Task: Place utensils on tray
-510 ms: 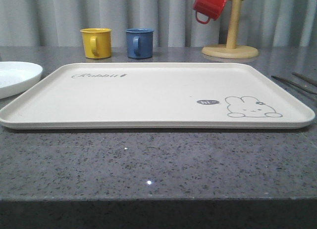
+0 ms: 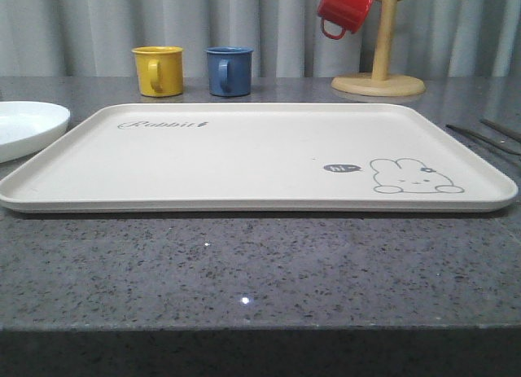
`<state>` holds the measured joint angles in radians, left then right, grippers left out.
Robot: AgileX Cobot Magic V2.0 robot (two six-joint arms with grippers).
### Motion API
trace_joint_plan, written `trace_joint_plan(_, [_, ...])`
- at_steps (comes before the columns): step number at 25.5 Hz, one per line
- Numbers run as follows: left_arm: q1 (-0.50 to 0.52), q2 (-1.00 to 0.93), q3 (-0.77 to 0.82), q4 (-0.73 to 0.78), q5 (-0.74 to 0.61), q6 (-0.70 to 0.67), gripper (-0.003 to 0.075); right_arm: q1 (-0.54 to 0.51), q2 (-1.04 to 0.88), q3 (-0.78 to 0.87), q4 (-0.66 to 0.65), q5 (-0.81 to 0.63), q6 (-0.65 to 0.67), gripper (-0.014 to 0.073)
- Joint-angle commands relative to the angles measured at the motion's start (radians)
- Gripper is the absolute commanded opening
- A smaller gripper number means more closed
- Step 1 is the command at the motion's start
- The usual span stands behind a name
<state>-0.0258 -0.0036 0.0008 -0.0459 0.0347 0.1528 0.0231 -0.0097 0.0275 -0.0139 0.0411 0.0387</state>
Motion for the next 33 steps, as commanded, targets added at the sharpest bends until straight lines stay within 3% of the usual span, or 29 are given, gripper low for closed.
trace_joint_plan(1, [-0.002, -0.023, 0.004, -0.009, -0.082, -0.003, -0.0018, -0.003, -0.019, -0.013, -0.005, -0.084, -0.003, -0.0069])
trace_joint_plan(8, [-0.004, -0.023, -0.001, -0.009, -0.140, -0.003, -0.0018, -0.003, -0.019, -0.031, -0.005, -0.131, -0.003, -0.0069])
trace_joint_plan(14, [-0.004, -0.012, -0.161, -0.009, -0.101, -0.003, -0.0018, -0.003, -0.016, -0.219, -0.005, 0.062, -0.003, -0.0069])
trace_joint_plan(25, [-0.004, 0.292, -0.677, -0.009, 0.402, -0.003, -0.0018, -0.003, 0.297, -0.668, -0.005, 0.498, -0.003, -0.0069])
trace_joint_plan(29, [-0.004, 0.402, -0.730, -0.009, 0.480, -0.003, -0.0018, -0.003, 0.442, -0.769, -0.005, 0.638, -0.003, -0.0069])
trace_joint_plan(33, [-0.004, 0.466, -0.730, -0.023, 0.514, -0.003, -0.0018, -0.003, 0.536, -0.770, -0.005, 0.651, -0.003, -0.0069])
